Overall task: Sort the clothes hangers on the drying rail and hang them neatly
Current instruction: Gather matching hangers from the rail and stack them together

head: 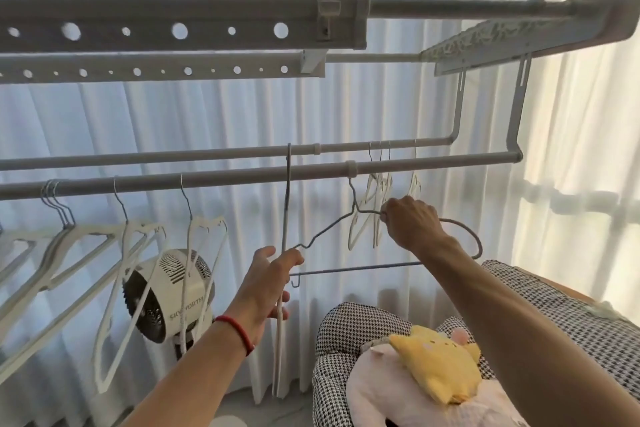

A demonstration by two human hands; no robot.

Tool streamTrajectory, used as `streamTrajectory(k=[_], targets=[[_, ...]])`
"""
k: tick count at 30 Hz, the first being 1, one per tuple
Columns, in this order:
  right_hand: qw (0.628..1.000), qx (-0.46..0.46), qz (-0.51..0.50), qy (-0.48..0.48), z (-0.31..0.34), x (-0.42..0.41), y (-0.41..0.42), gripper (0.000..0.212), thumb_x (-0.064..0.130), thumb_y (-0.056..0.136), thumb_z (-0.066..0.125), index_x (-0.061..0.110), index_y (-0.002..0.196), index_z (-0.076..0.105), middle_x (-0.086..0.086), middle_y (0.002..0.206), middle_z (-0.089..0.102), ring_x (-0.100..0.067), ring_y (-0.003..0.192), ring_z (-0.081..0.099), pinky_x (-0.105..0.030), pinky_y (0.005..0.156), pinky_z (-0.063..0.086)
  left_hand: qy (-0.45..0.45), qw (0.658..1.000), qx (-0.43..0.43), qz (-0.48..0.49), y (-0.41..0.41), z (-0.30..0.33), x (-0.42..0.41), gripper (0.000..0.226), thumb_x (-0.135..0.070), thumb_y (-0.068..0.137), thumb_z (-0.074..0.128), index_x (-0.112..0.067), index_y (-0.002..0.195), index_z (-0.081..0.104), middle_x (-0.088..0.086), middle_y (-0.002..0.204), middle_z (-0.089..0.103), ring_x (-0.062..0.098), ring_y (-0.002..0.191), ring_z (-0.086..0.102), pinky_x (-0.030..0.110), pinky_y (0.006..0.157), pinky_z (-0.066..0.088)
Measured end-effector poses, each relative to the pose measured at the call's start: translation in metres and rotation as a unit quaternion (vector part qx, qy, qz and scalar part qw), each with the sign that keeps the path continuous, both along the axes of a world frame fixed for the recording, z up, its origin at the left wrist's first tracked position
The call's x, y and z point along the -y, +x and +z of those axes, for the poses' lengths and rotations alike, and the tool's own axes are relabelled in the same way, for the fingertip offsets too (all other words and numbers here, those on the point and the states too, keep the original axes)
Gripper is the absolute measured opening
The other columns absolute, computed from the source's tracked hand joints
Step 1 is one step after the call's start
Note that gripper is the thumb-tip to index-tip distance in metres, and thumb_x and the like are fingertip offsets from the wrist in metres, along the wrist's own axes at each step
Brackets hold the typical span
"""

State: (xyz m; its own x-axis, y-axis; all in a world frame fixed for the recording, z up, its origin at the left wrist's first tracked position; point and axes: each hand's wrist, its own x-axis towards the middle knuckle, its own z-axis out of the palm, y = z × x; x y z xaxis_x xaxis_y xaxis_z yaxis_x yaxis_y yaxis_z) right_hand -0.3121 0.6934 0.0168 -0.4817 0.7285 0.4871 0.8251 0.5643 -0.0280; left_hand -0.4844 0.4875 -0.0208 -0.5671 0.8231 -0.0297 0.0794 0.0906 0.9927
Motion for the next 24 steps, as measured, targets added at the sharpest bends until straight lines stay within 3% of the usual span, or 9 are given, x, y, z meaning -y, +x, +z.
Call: streamTrajectory(k=[5,9,12,14,17,21,24], targets=[[0.992,-0.074,0.056,-0.090,-0.024,0.002,-0.007,0.021,0.027,0.101,0.057,0.022,0.104,0.077,-0.003,0.100,0.074,-0.031,0.089,0.066,-0.034,0.072,0.042,-0.010,1.000,-0.014,0.013,-0.001,-0.010,0.014,0.078,-0.047,0.066,0.061,-0.024,0.138,0.043,0.008,0.111,0.058,0.024,0.083,0.059,0.031,0.054,0.053],[0.986,-0.030,0.096,-0.132,-0.066,0.018,0.008,0.019,0.032,0.096,0.061,0.026,0.104,0.078,0.001,0.101,0.076,-0.027,0.090,0.068,-0.035,0.072,0.051,-0.021,1.000,-0.012,0.015,-0.007,-0.027,0.036,0.070,-0.043,0.064,0.062,-0.026,0.131,0.051,0.007,0.111,0.059,0.026,0.092,0.059,0.036,0.065,0.057],[0.978,0.028,0.101,-0.178,-0.096,0.032,0.028,0.020,0.050,0.090,0.066,0.033,0.085,0.075,0.013,0.079,0.070,-0.016,0.079,0.066,-0.032,0.066,0.049,-0.022,0.999,0.030,0.002,-0.013,-0.051,0.053,0.048,-0.035,0.069,0.059,-0.020,0.114,0.063,0.009,0.110,0.058,0.027,0.090,0.057,0.036,0.063,0.055],[0.969,0.044,0.107,-0.218,-0.112,0.046,0.043,0.040,0.070,0.081,0.067,0.033,0.064,0.069,0.013,0.058,0.060,-0.003,0.061,0.057,-0.029,0.059,0.043,-0.032,0.998,0.048,-0.010,-0.015,-0.072,0.065,0.024,-0.025,0.084,0.056,-0.015,0.101,0.070,0.011,0.108,0.057,0.025,0.084,0.056,0.032,0.057,0.053],[0.953,0.055,0.122,-0.272,-0.129,0.075,0.060,0.060,0.087,0.067,0.065,0.028,0.058,0.071,0.012,0.048,0.060,-0.003,0.044,0.051,-0.023,0.049,0.038,-0.100,0.994,0.032,-0.027,-0.016,-0.109,0.082,0.023,-0.016,0.093,0.052,-0.016,0.091,0.075,0.007,0.109,0.061,0.023,0.079,0.054,0.030,0.055,0.053],[0.919,0.014,0.171,-0.354,-0.139,0.125,0.066,0.065,0.080,0.064,0.075,0.020,0.047,0.060,0.012,0.042,0.053,-0.004,0.040,0.038,-0.020,0.046,0.032,-0.177,0.972,0.000,-0.151,-0.013,-0.151,0.112,0.028,-0.035,0.096,0.057,-0.019,0.087,0.078,0.001,0.118,0.064,0.022,0.083,0.055,0.032,0.065,0.054],[0.899,-0.045,0.198,-0.389,-0.144,0.166,0.061,0.072,0.076,0.063,0.079,0.011,0.047,0.050,0.009,0.043,0.042,-0.009,0.043,0.031,-0.017,0.044,0.025,-0.209,0.930,0.094,-0.288,-0.014,-0.178,0.144,0.053,-0.069,0.084,0.063,-0.020,0.096,0.079,0.001,0.117,0.065,0.023,0.089,0.060,0.039,0.072,0.059]])
